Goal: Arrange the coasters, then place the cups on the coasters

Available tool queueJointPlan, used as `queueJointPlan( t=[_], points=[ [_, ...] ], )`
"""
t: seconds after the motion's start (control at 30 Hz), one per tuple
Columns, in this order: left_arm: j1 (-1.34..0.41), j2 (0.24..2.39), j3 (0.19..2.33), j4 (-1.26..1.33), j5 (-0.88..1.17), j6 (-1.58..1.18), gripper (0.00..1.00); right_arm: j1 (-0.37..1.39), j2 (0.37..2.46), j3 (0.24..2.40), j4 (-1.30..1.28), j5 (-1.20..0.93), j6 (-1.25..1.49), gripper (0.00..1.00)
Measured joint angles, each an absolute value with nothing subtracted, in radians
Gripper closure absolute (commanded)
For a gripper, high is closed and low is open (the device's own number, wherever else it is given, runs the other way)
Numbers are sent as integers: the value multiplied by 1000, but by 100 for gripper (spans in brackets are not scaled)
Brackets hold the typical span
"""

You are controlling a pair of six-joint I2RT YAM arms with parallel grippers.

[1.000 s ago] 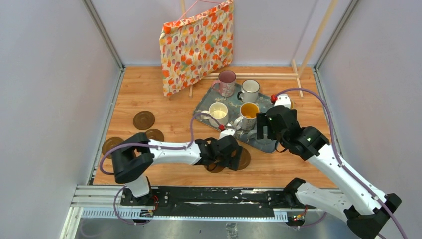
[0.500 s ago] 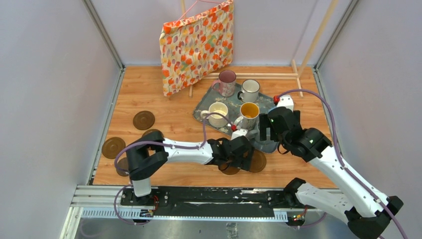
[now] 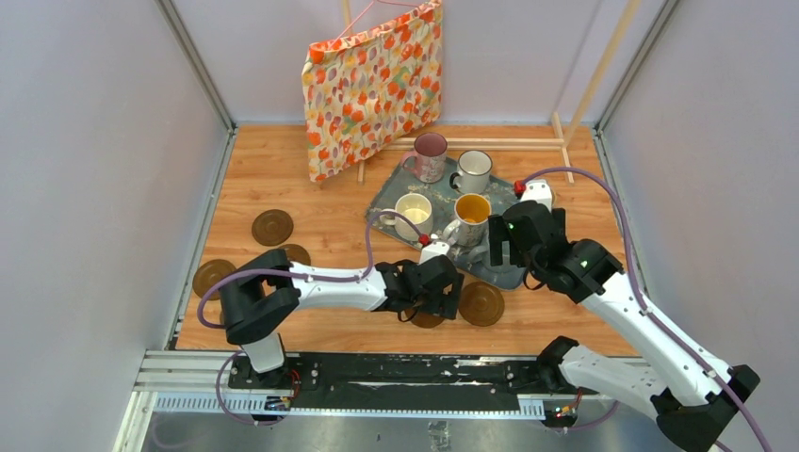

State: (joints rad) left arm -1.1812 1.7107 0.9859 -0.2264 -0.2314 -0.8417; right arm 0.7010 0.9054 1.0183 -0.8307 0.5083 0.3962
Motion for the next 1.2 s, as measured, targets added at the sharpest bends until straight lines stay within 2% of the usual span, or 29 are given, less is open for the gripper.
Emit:
queueJointPlan(
  t=[0.4,0.63,0.97,1.2],
  points=[
    [-1181,1691,1004,-281,-245,-794,0,701,906,1018,-831,509,396,0],
    [-1150,1473,1000,-356,-325,-781,0,701,905,1018,-831,509,396,0],
    [-823,1213,763,-451,-374,-760,0,701,905,1018,-820,509,375,0],
    [-593,1130,706,-472,-364,-720,0,701,906,1018,-806,509,369,0]
  ],
)
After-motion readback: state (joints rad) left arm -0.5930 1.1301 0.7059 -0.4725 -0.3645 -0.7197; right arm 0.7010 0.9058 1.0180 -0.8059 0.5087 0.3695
